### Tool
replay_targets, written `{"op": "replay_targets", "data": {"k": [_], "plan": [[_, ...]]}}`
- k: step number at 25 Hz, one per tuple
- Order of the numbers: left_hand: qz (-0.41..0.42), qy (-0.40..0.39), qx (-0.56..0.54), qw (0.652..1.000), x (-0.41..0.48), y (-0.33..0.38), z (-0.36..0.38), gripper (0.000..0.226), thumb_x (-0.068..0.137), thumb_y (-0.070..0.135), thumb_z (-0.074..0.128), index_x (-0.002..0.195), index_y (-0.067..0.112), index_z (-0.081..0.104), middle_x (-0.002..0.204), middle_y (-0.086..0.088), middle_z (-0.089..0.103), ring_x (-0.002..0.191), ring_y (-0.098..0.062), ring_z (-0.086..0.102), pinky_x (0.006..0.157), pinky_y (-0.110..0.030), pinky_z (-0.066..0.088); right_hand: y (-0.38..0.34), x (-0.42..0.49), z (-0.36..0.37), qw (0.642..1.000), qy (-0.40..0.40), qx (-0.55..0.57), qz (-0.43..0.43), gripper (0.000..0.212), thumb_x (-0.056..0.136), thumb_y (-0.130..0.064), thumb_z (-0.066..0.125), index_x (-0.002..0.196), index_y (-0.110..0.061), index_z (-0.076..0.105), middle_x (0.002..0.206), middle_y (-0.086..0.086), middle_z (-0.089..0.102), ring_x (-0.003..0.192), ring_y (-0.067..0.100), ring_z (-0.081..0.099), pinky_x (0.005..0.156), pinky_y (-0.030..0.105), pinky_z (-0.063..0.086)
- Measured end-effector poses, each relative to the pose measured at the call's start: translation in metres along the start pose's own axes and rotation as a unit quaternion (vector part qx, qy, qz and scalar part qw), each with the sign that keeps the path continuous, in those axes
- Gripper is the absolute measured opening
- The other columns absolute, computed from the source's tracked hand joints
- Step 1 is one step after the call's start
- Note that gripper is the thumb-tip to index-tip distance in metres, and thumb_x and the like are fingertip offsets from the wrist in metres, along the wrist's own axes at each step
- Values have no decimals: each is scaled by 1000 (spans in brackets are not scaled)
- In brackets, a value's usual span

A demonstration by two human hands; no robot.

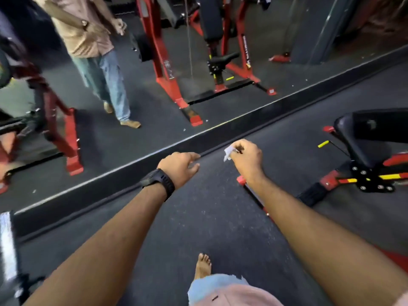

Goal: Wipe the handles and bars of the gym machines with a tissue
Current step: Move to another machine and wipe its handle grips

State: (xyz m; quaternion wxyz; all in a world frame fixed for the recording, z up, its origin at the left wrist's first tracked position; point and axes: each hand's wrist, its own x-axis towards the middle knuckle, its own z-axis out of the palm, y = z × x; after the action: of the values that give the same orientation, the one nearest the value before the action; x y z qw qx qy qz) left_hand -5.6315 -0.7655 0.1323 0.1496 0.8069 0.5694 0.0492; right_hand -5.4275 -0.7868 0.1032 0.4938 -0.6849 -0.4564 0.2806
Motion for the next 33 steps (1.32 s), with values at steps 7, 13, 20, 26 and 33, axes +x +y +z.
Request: {"op": "replay_targets", "data": {"k": [7, 13, 20, 26, 33], "plan": [[156, -58, 6, 986, 238, 43, -26, 37, 96, 42, 52, 132, 38, 57, 122, 11, 68, 118, -19, 60, 96, -33, 49, 13, 172, -22, 985, 158, 27, 70, 19, 84, -4, 66, 74, -19, 60, 67, -8, 68, 63, -1, 57, 64, 22, 45], [322, -88, 27, 942, 435, 115, -9, 38, 95, 45, 51, 132, 39, 57, 121, 7, 69, 116, -21, 62, 93, -31, 49, 50, 312, -58, 939, 316, 43, 127, 12, 78, 0, 60, 75, -10, 67, 64, 3, 72, 67, 13, 67, 73, 35, 56], [483, -147, 34, 863, 606, 226, -13, 36, 97, 39, 53, 132, 34, 59, 120, 4, 70, 115, -23, 62, 94, -35, 50, 56, 420, -101, 852, 478, -19, 214, 12, 82, -13, 70, 74, -22, 70, 77, -6, 74, 70, 8, 64, 65, 18, 45], [619, -180, 42, 763, 675, 369, 33, 36, 94, 46, 49, 128, 43, 58, 118, 9, 69, 111, -23, 64, 91, -39, 52, 118, 479, -171, 730, 638, -2, 247, 8, 91, -21, 63, 83, -21, 59, 73, -3, 72, 68, 20, 66, 70, 39, 53], [744, -197, 14, 638, 728, 566, 85, 34, 96, 38, 55, 129, 38, 62, 122, 14, 68, 114, -11, 62, 92, -30, 49, 175, 562, -290, 591, 760, 2, 272, 21, 83, -4, 58, 83, -19, 73, 82, -12, 72, 77, 0, 64, 73, 14, 46]]}}
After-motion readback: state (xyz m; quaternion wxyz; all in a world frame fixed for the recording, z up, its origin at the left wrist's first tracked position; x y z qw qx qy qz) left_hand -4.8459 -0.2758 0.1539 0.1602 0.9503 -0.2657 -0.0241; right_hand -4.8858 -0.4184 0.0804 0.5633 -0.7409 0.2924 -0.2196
